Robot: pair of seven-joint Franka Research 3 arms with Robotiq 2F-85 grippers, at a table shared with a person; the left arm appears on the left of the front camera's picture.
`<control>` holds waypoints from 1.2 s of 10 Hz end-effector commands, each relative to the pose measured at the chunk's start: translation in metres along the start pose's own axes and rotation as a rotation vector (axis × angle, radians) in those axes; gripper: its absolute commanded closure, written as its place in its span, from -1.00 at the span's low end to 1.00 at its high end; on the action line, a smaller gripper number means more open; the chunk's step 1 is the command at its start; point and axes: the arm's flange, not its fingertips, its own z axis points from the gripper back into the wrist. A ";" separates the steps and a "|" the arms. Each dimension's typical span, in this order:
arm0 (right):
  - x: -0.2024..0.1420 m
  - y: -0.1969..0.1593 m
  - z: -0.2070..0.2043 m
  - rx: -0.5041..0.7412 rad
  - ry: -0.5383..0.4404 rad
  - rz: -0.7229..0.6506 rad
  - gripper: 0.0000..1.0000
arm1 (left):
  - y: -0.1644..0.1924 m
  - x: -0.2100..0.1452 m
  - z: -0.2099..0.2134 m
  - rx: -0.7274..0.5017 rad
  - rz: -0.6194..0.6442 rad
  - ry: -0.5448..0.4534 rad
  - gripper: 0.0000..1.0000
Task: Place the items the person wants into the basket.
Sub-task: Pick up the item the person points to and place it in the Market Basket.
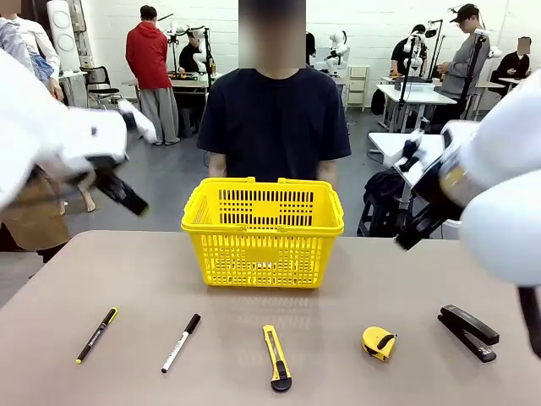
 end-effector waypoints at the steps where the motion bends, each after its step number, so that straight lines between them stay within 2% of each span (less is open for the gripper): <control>1: 0.016 0.000 0.071 -0.031 0.042 0.027 -1.00 | 0.002 0.021 0.061 0.063 -0.042 -0.048 -1.00; 3: 0.029 0.010 0.124 -0.084 0.047 0.056 -1.00 | 0.009 0.046 0.106 0.117 -0.079 -0.082 -1.00; 4: 0.027 0.014 0.134 -0.099 0.048 0.064 -1.00 | 0.005 0.044 0.117 0.132 -0.076 -0.085 -1.00; 11: 0.024 0.008 0.146 -0.071 0.030 0.051 -1.00 | 0.009 0.048 0.128 0.117 -0.063 -0.107 -1.00; 12: 0.009 -0.053 0.146 0.217 -0.018 -0.023 -1.00 | 0.044 0.037 0.132 -0.194 0.020 -0.098 -1.00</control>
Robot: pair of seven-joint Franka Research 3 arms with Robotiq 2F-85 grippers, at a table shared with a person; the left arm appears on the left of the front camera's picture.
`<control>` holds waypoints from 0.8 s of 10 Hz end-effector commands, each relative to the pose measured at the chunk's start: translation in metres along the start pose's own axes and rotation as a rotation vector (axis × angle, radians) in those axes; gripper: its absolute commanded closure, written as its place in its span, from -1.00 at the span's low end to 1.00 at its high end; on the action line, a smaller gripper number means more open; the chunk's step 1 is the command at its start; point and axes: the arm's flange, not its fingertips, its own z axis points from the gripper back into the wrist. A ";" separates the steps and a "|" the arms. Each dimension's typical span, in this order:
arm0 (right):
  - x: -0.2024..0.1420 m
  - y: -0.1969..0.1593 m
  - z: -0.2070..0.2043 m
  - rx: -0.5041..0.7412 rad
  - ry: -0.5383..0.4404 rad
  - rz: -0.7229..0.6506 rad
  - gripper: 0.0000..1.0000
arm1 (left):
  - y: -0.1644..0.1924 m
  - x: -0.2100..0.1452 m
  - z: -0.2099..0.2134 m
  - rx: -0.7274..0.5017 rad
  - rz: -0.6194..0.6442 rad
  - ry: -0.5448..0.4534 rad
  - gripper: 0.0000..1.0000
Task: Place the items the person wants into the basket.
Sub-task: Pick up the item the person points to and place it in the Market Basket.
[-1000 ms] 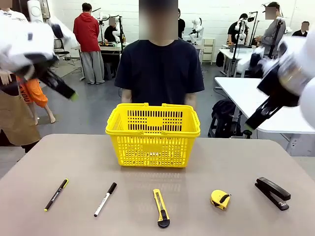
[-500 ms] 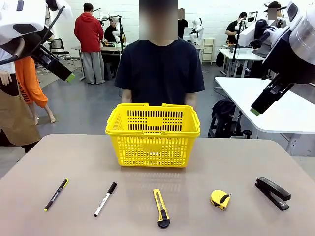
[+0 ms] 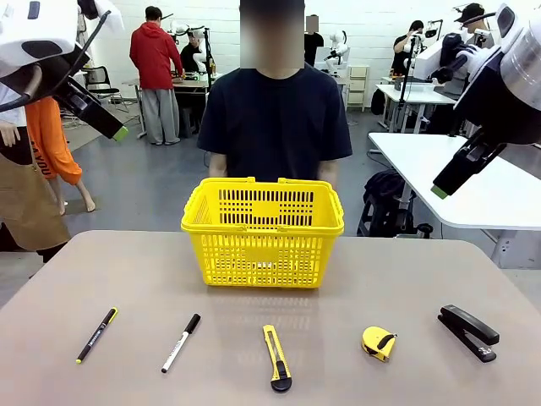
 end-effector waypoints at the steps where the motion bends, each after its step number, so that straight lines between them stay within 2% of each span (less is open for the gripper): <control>1: -0.028 -0.081 -0.009 0.386 -0.079 -0.077 -1.00 | 0.063 -0.020 0.003 -0.393 0.074 -0.032 -1.00; 2: -0.045 -0.109 -0.021 0.484 -0.113 -0.126 -1.00 | 0.096 -0.035 -0.002 -0.493 0.034 -0.061 -1.00; 3: -0.067 -0.137 -0.026 0.529 -0.153 -0.184 -1.00 | 0.125 -0.055 0.000 -0.479 0.038 -0.067 -1.00; 4: -0.092 -0.166 -0.030 0.537 -0.197 -0.259 -1.00 | 0.157 -0.078 0.009 -0.450 0.071 -0.117 -1.00; 6: -0.141 -0.208 -0.042 0.501 -0.169 -0.380 -1.00 | 0.201 -0.120 0.030 -0.374 0.094 -0.100 -1.00; 8: -0.196 -0.236 -0.034 0.486 -0.203 -0.470 -1.00 | 0.232 -0.172 0.052 -0.348 0.166 -0.127 -1.00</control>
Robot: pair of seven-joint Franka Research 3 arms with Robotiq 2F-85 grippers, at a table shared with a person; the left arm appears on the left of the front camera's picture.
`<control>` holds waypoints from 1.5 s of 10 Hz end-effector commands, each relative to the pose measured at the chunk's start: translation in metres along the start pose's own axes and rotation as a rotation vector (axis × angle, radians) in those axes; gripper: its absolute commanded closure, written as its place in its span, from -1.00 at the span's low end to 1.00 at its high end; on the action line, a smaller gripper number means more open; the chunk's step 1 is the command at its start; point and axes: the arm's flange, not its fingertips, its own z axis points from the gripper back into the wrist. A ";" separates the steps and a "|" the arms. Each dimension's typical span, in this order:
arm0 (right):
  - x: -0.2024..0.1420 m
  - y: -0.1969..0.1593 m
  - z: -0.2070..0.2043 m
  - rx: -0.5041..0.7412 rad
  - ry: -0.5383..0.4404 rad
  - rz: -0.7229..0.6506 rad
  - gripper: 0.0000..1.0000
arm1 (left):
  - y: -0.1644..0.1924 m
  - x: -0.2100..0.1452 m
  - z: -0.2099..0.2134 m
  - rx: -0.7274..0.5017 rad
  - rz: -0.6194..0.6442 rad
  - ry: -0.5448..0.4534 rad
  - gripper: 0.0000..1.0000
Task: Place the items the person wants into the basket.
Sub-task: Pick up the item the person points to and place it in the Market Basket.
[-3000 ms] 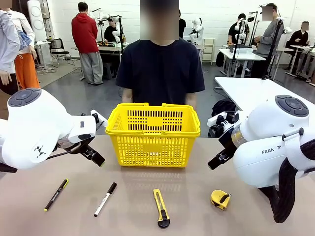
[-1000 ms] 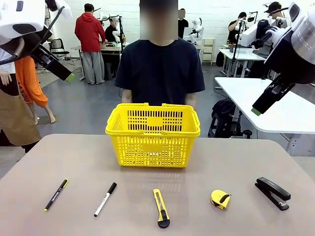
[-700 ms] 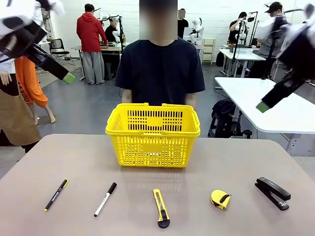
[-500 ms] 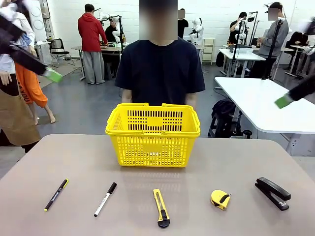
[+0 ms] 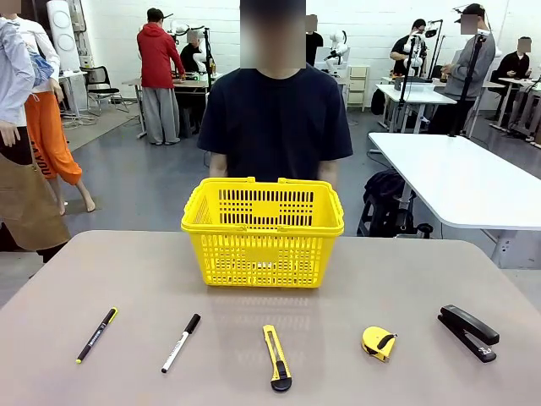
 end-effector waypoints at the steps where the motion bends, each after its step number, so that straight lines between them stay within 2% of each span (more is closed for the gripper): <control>1: -0.018 -0.015 0.022 0.006 -0.048 -0.041 -1.00 | 0.016 -0.025 0.007 -0.003 0.042 -0.005 -1.00; 5: -0.051 -0.024 0.070 -0.034 -0.110 -0.092 -1.00 | 0.035 -0.060 0.027 0.014 0.134 0.021 -1.00; 7: -0.050 -0.026 0.069 -0.029 -0.132 -0.095 -1.00 | 0.030 -0.063 0.025 0.007 0.172 0.015 -1.00; 8: -0.052 -0.024 0.075 -0.070 -0.095 -0.111 -1.00 | 0.035 -0.064 0.026 0.030 0.152 0.025 -1.00; 15: -0.052 -0.024 0.075 -0.070 -0.095 -0.111 -1.00 | 0.035 -0.064 0.026 0.030 0.152 0.025 -1.00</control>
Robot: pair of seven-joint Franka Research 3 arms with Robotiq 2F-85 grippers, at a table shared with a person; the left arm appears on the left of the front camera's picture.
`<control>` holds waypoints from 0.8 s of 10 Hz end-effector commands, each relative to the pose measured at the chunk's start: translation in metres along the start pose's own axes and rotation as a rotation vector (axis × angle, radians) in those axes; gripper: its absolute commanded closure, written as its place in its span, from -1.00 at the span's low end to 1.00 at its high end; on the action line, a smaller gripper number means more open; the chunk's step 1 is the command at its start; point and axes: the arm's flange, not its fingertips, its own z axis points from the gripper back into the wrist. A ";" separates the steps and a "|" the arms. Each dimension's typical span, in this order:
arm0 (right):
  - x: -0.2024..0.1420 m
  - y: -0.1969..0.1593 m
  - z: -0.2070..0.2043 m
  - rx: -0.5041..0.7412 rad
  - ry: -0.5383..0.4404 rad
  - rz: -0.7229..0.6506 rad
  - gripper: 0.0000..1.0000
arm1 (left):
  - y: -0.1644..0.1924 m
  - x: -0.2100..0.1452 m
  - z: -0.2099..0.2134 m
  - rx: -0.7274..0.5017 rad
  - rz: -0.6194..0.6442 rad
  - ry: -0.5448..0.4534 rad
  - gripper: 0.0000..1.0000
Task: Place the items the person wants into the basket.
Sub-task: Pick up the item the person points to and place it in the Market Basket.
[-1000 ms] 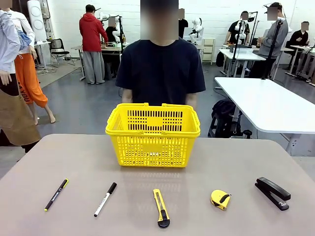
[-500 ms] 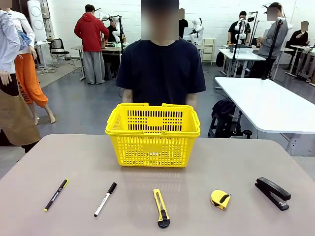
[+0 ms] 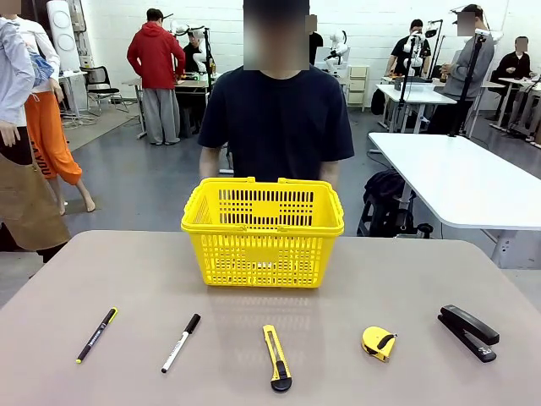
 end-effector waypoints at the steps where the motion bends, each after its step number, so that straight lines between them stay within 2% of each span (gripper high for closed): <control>1: 0.000 0.000 0.000 0.001 0.004 0.009 -1.00 | 0.001 -0.002 0.001 -0.013 -0.019 -0.009 -1.00; 8: 0.000 0.000 0.000 0.001 0.004 0.009 -1.00 | 0.001 -0.002 0.001 -0.013 -0.019 -0.009 -1.00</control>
